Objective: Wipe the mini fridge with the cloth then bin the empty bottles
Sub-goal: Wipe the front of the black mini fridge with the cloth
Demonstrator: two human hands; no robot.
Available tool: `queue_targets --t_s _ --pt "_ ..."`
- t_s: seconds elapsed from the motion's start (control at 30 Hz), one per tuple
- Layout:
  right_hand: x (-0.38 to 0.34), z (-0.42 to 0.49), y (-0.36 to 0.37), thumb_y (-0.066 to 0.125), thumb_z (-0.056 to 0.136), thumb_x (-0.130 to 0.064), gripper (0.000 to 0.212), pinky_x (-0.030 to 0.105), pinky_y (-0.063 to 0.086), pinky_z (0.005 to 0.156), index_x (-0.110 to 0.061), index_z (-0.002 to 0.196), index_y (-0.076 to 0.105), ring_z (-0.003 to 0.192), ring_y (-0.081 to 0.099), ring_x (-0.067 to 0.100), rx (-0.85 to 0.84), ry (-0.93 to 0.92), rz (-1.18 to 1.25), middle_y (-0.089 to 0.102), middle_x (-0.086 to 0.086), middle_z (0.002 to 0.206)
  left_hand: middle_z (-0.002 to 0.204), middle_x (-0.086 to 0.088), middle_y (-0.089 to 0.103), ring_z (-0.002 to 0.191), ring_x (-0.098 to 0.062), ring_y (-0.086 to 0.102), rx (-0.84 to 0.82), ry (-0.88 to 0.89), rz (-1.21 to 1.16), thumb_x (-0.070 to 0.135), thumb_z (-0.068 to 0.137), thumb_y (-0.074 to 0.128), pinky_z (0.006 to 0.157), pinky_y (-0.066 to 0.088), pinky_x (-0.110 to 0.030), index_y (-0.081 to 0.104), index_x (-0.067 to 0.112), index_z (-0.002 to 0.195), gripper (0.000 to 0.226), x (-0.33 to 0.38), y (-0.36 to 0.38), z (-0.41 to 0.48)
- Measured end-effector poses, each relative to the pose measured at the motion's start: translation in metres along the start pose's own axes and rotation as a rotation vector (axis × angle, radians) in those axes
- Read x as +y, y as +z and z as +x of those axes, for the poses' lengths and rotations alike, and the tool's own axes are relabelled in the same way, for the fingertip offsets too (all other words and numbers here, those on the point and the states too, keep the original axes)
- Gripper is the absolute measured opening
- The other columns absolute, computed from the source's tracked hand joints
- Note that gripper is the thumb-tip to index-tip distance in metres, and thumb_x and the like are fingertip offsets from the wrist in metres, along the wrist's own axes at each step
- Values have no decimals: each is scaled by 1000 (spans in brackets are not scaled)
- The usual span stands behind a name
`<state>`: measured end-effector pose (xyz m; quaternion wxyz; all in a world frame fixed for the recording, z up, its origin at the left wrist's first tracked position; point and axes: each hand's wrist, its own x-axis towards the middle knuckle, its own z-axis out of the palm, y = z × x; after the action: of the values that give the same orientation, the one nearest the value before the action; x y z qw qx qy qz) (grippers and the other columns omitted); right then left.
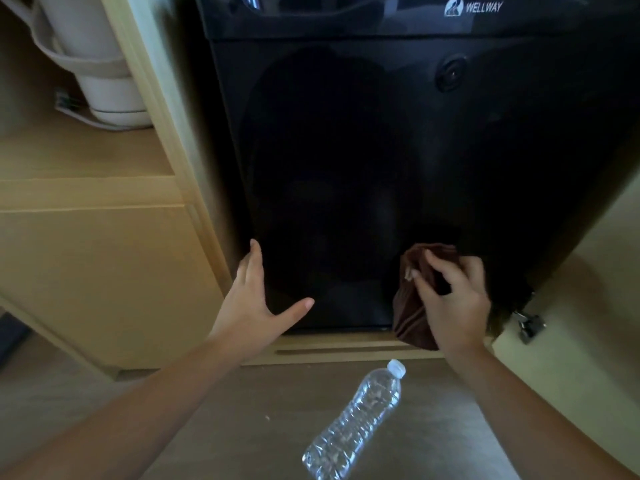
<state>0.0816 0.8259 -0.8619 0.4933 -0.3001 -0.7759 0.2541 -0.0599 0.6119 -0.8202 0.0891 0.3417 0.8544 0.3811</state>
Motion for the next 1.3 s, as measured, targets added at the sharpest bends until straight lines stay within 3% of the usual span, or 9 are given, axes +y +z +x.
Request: queue_targets --t_s 0.27,0.47,0.53,0.63,0.77,0.93,1.1,1.2,1.3 --pt "-48 -53 87 65 76 -31 27 16 48 58 -16 97 71 65 57 10 -247 -233 85 54 3 88 156 9 2 139 -8 18 -19 -19 -16 71 55 52 107 30 -28 -17 31 142 118 0 -3 -2" --pt "-24 -36 63 60 77 -39 29 29 54 55 -22 98 71 67 65 19 -287 -258 16 61 6 91 155 10 1 139 -8 16 10 -55 -45 66 58 56 106 28 -28 -18 29 143 118 2 2 -5" --pt "-4 -22 38 62 75 -39 30 24 52 66 -21 98 72 73 63 15 -238 -183 -16 61 6 92 155 9 -2 140 -10 13 32 -75 -52 65 56 58 109 25 -30 -21 29 142 123 4 8 -4" --pt "31 -1 -5 75 70 -19 27 1 36 81 -13 97 72 84 55 9 -128 -84 -46 59 8 95 155 8 -11 141 -11 6 50 -104 -46 54 62 71 111 20 -31 -24 26 141 127 11 18 -2" --pt "66 11 -37 75 73 -8 31 3 35 89 -7 103 69 95 56 13 -5 88 -15 55 6 104 156 5 -9 141 -14 9 77 -109 -5 49 59 76 111 23 -34 -23 25 142 131 12 22 -1" --pt "57 -6 -12 72 76 -9 28 -1 33 85 -7 103 68 97 53 8 173 185 76 55 10 108 155 5 -4 141 -18 14 123 -132 59 47 60 77 108 30 -39 -23 25 142 131 16 30 -1" --pt "32 -39 35 69 74 -24 22 7 35 73 -14 93 71 84 53 10 0 5 68 53 -1 100 155 5 -2 140 -22 15 169 -157 98 51 60 76 106 30 -38 -24 26 142 131 19 36 1" --pt "27 -53 53 68 76 -25 20 6 37 69 -13 92 71 72 55 10 -134 -143 64 58 4 92 155 3 -4 141 -23 10 189 -162 109 54 59 74 110 26 -40 -24 25 142 131 20 40 2" --pt "34 -52 48 63 78 -31 24 10 43 65 -15 94 71 70 58 10 -159 -121 88 61 6 92 155 2 -2 141 -24 11 192 -178 121 58 55 72 109 27 -43 -23 26 142 133 19 40 2"
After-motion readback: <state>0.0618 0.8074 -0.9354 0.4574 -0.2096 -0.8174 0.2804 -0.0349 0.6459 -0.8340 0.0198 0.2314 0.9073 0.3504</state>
